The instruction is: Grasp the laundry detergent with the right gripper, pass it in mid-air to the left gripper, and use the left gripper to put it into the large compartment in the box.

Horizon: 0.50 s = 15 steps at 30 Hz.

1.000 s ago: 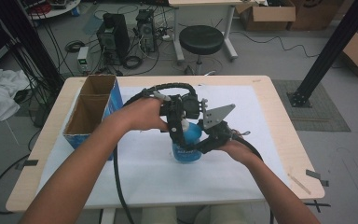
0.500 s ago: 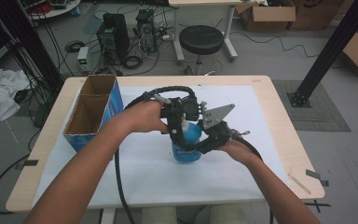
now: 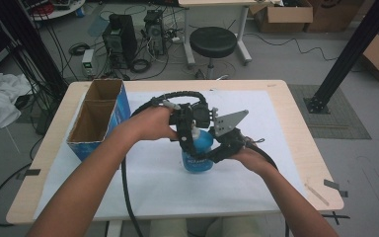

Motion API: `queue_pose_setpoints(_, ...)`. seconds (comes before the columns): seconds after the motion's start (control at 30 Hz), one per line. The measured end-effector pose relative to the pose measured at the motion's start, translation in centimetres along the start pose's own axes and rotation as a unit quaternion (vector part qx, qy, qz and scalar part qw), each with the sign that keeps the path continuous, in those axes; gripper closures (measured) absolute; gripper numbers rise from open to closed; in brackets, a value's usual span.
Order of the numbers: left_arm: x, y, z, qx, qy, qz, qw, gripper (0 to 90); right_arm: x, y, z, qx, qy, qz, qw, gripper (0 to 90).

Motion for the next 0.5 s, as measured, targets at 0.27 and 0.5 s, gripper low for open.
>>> queue_pose_setpoints(0.27, 0.08, 0.04, 0.02, 0.0, -0.002, 0.001, 1.0, 31.3, -0.03, -0.06, -0.05, 0.001, -0.001, 0.0, 1.0, 44.3)
queue_pose_setpoints(0.5, 0.17, -0.03, 0.02, 0.0, -0.006, 0.003, 1.0, 33.3, -0.06, -0.05, -0.03, 0.001, -0.003, -0.002, 1.0, 44.3)
Point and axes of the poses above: each handheld gripper's, and its own axes: y roughly backward along the jaws, z roughly out of its underside, x roughly to its right, the point moved 5 cm from there along -y, roughly forward along the jaws, and after that the axes turned 4 degrees about y, right-handed, at the moved point
